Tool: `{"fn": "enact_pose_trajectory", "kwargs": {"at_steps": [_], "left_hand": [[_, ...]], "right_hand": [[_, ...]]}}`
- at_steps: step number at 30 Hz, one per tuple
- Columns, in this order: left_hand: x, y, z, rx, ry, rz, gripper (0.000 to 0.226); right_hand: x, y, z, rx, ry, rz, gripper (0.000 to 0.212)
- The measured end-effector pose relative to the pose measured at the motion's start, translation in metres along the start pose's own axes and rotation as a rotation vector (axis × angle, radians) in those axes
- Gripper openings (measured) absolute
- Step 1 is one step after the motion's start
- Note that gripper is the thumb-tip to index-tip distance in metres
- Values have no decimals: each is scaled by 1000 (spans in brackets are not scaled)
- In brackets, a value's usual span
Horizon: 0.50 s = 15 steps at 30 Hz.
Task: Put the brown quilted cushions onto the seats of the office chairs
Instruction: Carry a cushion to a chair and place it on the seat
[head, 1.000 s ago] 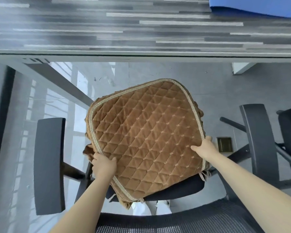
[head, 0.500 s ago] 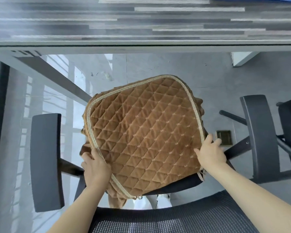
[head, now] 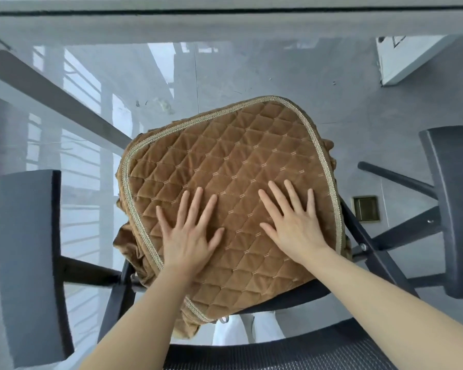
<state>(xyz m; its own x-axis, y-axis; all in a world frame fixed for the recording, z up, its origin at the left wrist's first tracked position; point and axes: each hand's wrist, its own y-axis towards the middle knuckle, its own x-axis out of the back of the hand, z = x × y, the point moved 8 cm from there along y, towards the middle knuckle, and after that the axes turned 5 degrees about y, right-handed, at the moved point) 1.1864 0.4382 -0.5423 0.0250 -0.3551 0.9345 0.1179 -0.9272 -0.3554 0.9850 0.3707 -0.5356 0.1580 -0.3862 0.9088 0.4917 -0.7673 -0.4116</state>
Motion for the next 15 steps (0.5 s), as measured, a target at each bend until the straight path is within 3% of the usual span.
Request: {"fn": "enact_pose_trajectory", "kwargs": {"at_steps": [4,9,15], "left_hand": [[-17,-7,33,169,-15,-58,77],[-31,0,30,137,-31,-89,79],[-38,6,27,125,-21,-7,78]], "right_hand": [[-13,-19,-25,-34,9,-52,66],[-28,-15,-28,-23,45,-51,66],[-31,-12,-31,-29,61,-8,66]]}}
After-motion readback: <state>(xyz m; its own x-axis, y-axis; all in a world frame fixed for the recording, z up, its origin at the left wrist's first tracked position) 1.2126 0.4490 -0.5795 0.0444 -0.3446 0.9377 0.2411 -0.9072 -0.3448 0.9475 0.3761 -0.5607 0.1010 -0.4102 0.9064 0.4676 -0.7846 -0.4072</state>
